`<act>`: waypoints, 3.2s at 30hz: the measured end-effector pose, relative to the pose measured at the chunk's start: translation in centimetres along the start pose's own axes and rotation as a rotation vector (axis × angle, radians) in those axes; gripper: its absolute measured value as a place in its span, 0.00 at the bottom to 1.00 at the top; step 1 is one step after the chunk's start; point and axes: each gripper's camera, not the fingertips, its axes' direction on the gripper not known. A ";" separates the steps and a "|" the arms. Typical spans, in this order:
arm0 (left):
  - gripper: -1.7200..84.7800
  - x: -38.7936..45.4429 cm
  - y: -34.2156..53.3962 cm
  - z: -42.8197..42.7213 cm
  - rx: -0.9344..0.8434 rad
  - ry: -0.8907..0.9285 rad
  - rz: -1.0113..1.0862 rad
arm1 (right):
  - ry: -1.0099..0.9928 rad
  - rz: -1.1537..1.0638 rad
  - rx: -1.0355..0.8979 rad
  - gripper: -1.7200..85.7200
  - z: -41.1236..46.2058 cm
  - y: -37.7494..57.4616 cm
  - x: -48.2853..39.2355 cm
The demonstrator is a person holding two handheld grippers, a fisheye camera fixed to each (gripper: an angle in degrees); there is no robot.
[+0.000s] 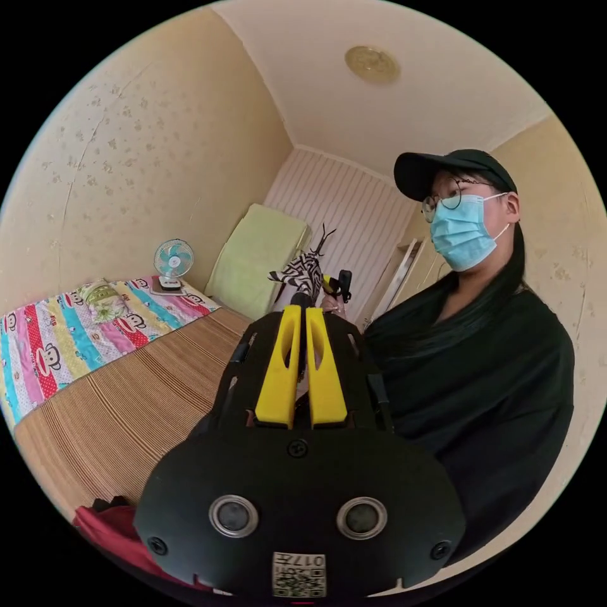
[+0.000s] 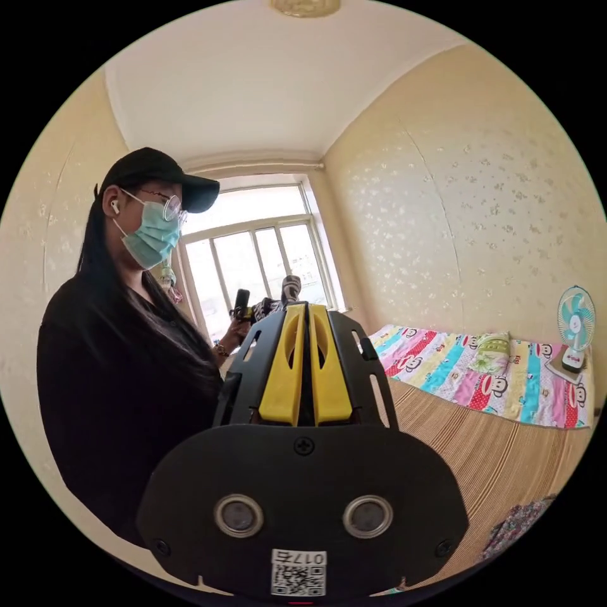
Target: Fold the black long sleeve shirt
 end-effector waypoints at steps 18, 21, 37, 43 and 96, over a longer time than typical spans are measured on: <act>0.01 -29.0 -0.1 20.6 -0.429 -0.199 -0.685 | 0.158 0.552 -0.702 0.09 13.6 9.7 30.6; 0.01 -26.8 1.1 22.3 -0.402 -0.231 -0.689 | -0.082 0.580 -0.715 0.11 18.2 16.0 29.9; 0.01 -6.6 -10.9 20.5 -0.358 -0.220 -0.367 | -0.789 0.697 -0.532 0.21 19.3 21.7 36.1; 0.01 -2.8 -13.5 19.4 -0.395 -0.215 -0.288 | -0.772 0.705 -0.623 0.22 19.4 23.4 37.7; 0.07 -50.4 -11.3 -2.9 -0.062 0.164 -0.984 | 0.308 0.627 -0.801 0.06 19.1 6.7 46.2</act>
